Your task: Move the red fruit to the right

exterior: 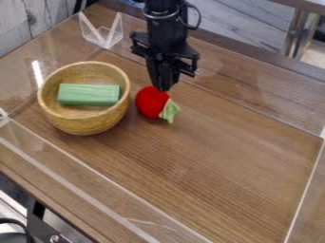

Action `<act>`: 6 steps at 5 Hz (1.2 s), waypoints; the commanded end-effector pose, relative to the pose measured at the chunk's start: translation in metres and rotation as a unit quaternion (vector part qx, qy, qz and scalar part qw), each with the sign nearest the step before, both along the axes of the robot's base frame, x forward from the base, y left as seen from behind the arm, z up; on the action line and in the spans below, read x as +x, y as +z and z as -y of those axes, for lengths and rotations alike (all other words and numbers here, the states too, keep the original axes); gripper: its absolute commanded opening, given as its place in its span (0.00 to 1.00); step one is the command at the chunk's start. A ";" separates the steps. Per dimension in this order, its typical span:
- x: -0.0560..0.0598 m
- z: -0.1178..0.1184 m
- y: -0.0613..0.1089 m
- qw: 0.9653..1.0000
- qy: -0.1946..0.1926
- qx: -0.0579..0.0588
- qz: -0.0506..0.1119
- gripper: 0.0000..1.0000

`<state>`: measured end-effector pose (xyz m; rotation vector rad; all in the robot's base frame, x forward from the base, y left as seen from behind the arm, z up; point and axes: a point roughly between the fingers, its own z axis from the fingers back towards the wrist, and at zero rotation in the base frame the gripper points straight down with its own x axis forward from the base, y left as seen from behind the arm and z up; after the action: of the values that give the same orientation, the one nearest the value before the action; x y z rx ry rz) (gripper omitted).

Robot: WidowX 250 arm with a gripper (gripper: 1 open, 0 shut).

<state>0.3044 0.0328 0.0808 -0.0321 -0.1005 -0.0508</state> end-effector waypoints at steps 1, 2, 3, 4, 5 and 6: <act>-0.002 0.008 0.019 0.999 0.017 0.008 0.035 0.00; -0.007 0.022 0.023 0.999 0.031 0.010 0.043 0.00; -0.010 0.037 0.033 0.999 -0.004 0.009 0.049 0.00; -0.016 0.041 0.036 0.998 -0.036 0.008 0.047 0.00; -0.017 0.035 0.035 0.999 -0.009 0.010 0.036 1.00; -0.018 0.029 0.035 0.999 0.018 0.013 0.026 1.00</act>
<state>0.2803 0.0022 0.1009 -0.0079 -0.0985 -0.0281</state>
